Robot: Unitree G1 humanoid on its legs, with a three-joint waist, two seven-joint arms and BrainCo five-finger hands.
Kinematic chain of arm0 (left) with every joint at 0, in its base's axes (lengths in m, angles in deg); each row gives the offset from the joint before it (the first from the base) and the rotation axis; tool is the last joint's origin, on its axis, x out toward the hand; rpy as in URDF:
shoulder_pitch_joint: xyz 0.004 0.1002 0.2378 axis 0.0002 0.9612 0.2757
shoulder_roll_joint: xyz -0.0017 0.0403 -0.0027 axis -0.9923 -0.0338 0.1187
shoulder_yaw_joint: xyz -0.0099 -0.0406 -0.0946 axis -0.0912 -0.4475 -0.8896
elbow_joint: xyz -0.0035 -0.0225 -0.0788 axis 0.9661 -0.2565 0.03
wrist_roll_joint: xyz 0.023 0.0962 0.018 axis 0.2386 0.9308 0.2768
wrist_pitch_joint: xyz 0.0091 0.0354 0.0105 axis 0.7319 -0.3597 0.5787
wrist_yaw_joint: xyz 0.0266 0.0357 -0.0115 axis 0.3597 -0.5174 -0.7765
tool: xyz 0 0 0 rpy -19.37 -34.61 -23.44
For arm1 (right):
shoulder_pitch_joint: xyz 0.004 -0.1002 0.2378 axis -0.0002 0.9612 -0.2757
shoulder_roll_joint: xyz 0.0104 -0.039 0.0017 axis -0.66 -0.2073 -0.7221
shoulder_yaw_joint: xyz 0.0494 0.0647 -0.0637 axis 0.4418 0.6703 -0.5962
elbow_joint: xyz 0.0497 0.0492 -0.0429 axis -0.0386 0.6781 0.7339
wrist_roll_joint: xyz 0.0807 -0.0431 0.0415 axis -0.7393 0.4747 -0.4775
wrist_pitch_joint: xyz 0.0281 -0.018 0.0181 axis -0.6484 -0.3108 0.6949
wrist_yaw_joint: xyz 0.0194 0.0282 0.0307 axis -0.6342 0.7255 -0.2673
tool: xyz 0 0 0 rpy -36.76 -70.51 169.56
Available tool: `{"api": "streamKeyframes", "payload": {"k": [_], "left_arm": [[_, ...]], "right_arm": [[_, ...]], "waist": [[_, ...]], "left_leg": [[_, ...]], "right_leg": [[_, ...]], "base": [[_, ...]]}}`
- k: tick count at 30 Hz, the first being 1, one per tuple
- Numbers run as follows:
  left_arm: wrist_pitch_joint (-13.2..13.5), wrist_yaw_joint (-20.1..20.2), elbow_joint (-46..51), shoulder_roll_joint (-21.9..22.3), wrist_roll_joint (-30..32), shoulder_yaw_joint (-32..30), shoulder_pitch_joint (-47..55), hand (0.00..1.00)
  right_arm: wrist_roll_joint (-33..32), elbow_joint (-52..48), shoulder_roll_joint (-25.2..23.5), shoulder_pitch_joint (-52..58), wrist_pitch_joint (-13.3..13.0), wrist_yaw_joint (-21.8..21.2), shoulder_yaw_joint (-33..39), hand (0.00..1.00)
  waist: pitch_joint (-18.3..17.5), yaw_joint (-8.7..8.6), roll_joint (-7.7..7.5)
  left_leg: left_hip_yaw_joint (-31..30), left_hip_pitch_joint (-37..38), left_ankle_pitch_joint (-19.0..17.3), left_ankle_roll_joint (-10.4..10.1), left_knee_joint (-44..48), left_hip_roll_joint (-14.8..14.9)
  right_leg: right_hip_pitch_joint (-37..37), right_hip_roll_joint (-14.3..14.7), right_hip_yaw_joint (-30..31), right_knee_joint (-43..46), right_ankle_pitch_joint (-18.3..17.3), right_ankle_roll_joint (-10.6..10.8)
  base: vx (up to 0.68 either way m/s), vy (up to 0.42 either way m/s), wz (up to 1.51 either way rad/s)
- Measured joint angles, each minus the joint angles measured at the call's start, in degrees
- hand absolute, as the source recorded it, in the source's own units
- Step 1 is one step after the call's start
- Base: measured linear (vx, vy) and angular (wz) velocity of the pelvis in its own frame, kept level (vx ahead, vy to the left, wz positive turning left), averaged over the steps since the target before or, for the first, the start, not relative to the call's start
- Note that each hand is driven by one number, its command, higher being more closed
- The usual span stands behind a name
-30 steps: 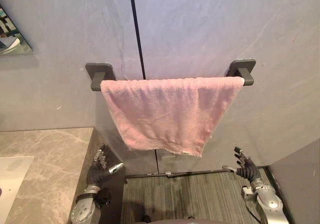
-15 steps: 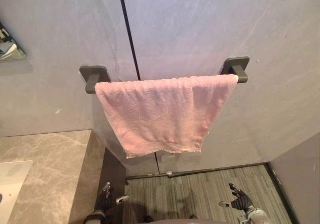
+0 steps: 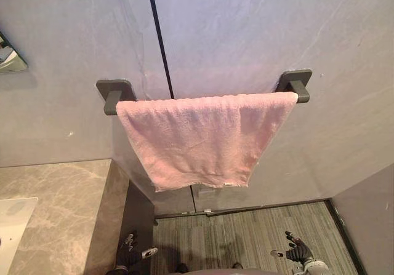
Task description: Organize washtable
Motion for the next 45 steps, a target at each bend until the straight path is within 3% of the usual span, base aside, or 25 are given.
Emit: {"api": "streamKeyframes", "payload": {"k": [3,7,8,9,10,12,14,16,18,19,20,21,22,23,26,27,28,30,31,32,33,34,35,38,45], "left_arm": [[0.01,-0.62,0.13,-0.11,-0.02,-0.39,-0.96,0.0],[-0.07,-1.2,2.01,-0.56,-0.04,0.14,-4.82,0.0],[-0.03,-1.22,3.02,-0.4,-0.04,0.23,-5.05,0.0],[0.19,-1.51,4.78,-0.54,-0.06,0.32,-5.4,0.0],[0.14,-1.83,5.4,-0.57,-0.09,0.58,-5.85,0.0],[0.09,-2.33,6.21,-0.93,-0.12,0.55,-6.07,0.0],[0.01,-2.62,6.53,-0.95,-0.65,0.45,-6.27,0.0],[-0.08,-3.6,6.54,0.75,-1.65,0.08,-5.94,0.0],[-0.05,-3.8,6.54,2.55,-3.17,0.52,-5.7,0.0],[-0.05,-3.83,6.49,3.17,-3.57,0.91,-5.91,0.0],[-0.01,-3.73,6.82,4.27,-4.44,2.32,-5.9,0.0],[-0.02,-3.72,7.34,4.77,-4.75,2.84,-5.56,0.0],[-0.01,-3.77,7.68,4.64,-5.01,3.23,-5.41,0.0],[-0.03,-4.01,7.77,4.52,-5.35,3.68,-5.4,0.0],[-0.08,-3.76,8.19,4.72,-5.6,5.17,-4.42,0.0],[-0.08,-3.61,8.34,4.82,-5.6,5.69,-3.85,0.0],[-0.13,-3.4,8.4,4.82,-5.59,5.9,-3.54,0.0],[-0.14,-3.37,8.45,4.72,-5.6,5.88,-4.53,0.0],[-0.13,-3.31,8.57,4.73,-5.6,5.98,-5.86,0.0],[-0.14,-3.28,8.68,4.72,-5.59,6.15,-6.38,0.0],[-0.12,-3.28,9.31,4.49,-5.57,6.3,-6.51,0.0],[-0.43,-3.3,9.3,3.79,-5.48,6.42,-6.57,0.0],[-0.5,-3.32,9.33,3.58,-5.38,6.56,-6.38,0.0],[-1.37,-3.37,9.16,3.37,-5.06,6.91,-5.66,0.0],[-2.06,-3.37,4.95,2.4,-4.98,6.14,-4.2,0.0]], "right_arm": [[-0.21,-0.13,-1.01,-2.89,0.05,0.08,-0.11,0.0],[-0.38,-0.76,-2.13,-3.46,0.2,0.05,-1.72,0.0],[-0.47,-1.16,-2.0,-3.26,0.21,0.07,-2.0,0.0],[-0.51,-1.38,-2.13,-2.59,0.2,0.0,-2.96,0.0],[-0.67,-1.36,-2.37,-2.05,0.22,-0.01,-3.45,0.0],[-1.5,-1.41,-2.81,-2.08,0.19,-0.06,-3.84,0.0],[-2.29,-2.23,-2.6,-3.72,0.18,0.05,-3.75,0.0],[-2.92,-3.54,-1.58,-6.63,0.2,0.14,-3.63,0.0],[-4.65,-5.13,-0.6,-8.0,0.0,0.2,-4.0,0.0],[-5.02,-5.62,-0.04,-8.3,-0.1,0.26,-4.22,0.0],[-5.36,-5.83,1.12,-8.15,-0.29,0.67,-4.75,0.0],[-5.46,-5.74,1.48,-7.35,-0.22,1.06,-4.76,0.0],[-5.48,-5.75,1.5,-7.2,-0.15,1.24,-4.72,0.0],[-5.62,-5.81,1.36,-6.92,-0.12,1.41,-4.6,0.0],[-6.14,-5.94,1.28,-7.23,-0.16,2.38,-2.39,0.0],[-6.17,-6.39,1.33,-6.97,-0.02,2.42,-1.48,0.0],[-6.21,-7.08,1.41,-6.7,0.02,2.4,-0.55,0.0],[-6.28,-7.6,1.17,-5.71,0.08,2.39,0.17,0.0],[-6.39,-7.62,1.12,-5.2,0.21,2.41,0.33,0.0],[-6.47,-7.61,1.01,-5.08,0.27,2.42,0.57,0.0],[-6.53,-7.61,0.04,-5.07,0.31,2.45,1.81,0.0],[-6.57,-7.39,-1.31,-4.76,0.38,2.5,2.5,0.0],[-6.57,-7.42,-1.51,-4.75,0.35,2.42,2.5,0.0],[-6.53,-7.38,-2.2,-5.03,0.4,2.49,2.86,0.0],[-6.1,-6.78,-4.11,-5.31,1.44,2.48,1.98,0.0]], "waist": [[1.15,0.1,-0.53],[3.0,0.29,-2.46],[3.19,0.36,-2.01],[3.37,0.43,-1.92],[3.41,0.69,-1.72],[2.47,1.61,-2.86],[1.7,3.07,-4.34],[2.43,3.78,-3.26],[3.05,6.06,-1.97],[3.51,6.07,-0.76],[4.26,5.63,2.09],[4.61,5.68,3.35],[5.16,5.61,3.92],[6.26,4.29,2.58],[7.04,3.77,1.28],[6.93,3.21,1.37],[6.48,2.63,2.09],[5.85,2.1,3.09],[5.38,0.8,3.83],[5.0,0.15,4.33],[4.75,-0.61,4.15],[4.07,-0.57,2.54],[3.57,-0.46,2.29],[2.97,-0.37,2.98],[2.71,-0.08,2.71]], "left_leg": [[2.32,-2.88,-0.16,0.18,1.58,0.35],[1.79,-10.76,-3.17,1.07,11.29,1.53],[1.39,-11.47,-3.45,1.32,11.82,2.24],[-0.53,-12.98,-3.81,1.1,13.92,2.14],[-2.71,-14.42,-3.97,0.93,15.69,2.07],[-5.16,-17.93,-3.47,0.17,18.41,1.76],[-6.82,-22.79,-2.45,-1.31,21.31,1.84],[-8.36,-24.92,1.89,-2.95,18.86,2.85],[-8.83,-25.05,5.86,-4.2,15.12,4.45],[-9.82,-25.14,7.24,-4.47,13.97,5.18],[-11.5,-25.18,10.69,-4.05,11.28,7.13],[-10.62,-24.68,11.41,-2.72,8.98,8.66],[-9.12,-24.0,9.65,-1.87,7.94,9.72],[-5.05,-23.3,3.75,-1.05,6.34,10.06],[-2.03,-23.76,3.88,-1.63,17.21,7.51],[-1.5,-23.18,2.96,-2.24,25.22,6.11],[0.16,-21.27,-2.03,-2.59,30.9,5.84],[3.51,-16.89,-7.0,-1.65,32.35,6.56],[5.01,-15.11,-7.63,-1.89,29.82,6.85],[5.41,-14.44,-7.43,-2.04,27.22,6.42],[5.08,-10.99,-6.01,-2.81,18.76,4.95],[4.44,-8.71,-1.16,-2.8,11.67,2.73],[4.17,-7.85,0.63,-2.76,8.51,2.18],[2.86,-4.78,6.2,-1.58,-1.5,0.78],[3.56,-4.57,6.55,-0.86,-1.69,-0.43]], "right_leg": [[-5.27,0.16,2.17,5.08,-0.83,0.15],[-11.07,-0.45,4.62,12.3,-2.26,1.55],[-11.34,-0.28,5.02,14.58,-3.81,2.18],[-13.17,-0.89,6.48,26.39,-8.74,2.12],[-12.52,-1.41,7.29,32.69,-10.62,3.33],[-10.93,-2.92,9.38,36.94,-11.98,5.41],[-8.96,-3.37,12.62,34.38,-14.38,6.55],[-7.81,-1.43,12.82,28.74,-18.8,3.14],[-6.67,0.07,11.24,24.08,-21.55,0.38],[-6.48,1.22,10.34,23.24,-21.54,-0.66],[-5.61,4.05,6.88,22.34,-20.08,-2.23],[-5.11,5.89,4.44,22.15,-19.24,-3.6],[-4.73,6.62,2.95,21.99,-18.79,-4.35],[-3.66,5.68,-0.46,20.92,-17.78,-5.11],[-4.7,2.5,-3.68,20.33,-16.09,-7.01],[-5.24,1.28,-4.99,20.06,-15.21,-6.96],[-5.77,0.83,-6.74,19.52,-14.16,-7.07],[-5.92,0.06,-9.92,19.86,-13.69,-6.94],[-5.7,-0.73,-13.38,20.81,-13.69,-6.94],[-5.58,-1.06,-14.91,21.02,-13.64,-6.84],[-4.6,-1.38,-16.83,20.03,-13.12,-5.89],[-4.1,-2.47,-17.76,18.08,-12.23,-4.56],[-4.1,-2.56,-18.24,17.01,-11.77,-4.4],[-3.44,-2.58,-20.63,13.77,-9.29,-3.33],[-1.72,-2.7,-19.43,9.16,-5.33,-1.07]], "base": [[-0.05,-0.005,-0.4],[-0.1,-0.005,0.06],[-0.07,0.01,0.49],[-0.05,-0.053,0.74],[-0.02,-0.096,0.85],[-0.05,-0.187,0.7],[-0.18,-0.288,0.54],[-0.3,-0.332,0.4],[-0.29,-0.253,0.13],[-0.41,-0.329,0.65],[-0.4,-0.304,0.92],[-0.39,-0.288,1.01],[-0.27,-0.203,1.15],[-0.2,-0.142,1.17],[-0.21,-0.093,0.74],[-0.18,-0.014,0.65],[-0.18,0.006,0.59],[-0.16,0.071,0.9],[-0.17,0.092,1.24],[-0.16,0.094,1.29],[-0.15,0.095,0.96],[-0.14,0.086,0.76],[-0.15,0.059,0.54],[-0.17,0.079,0.37],[-0.1,0.102,-0.05]]}}
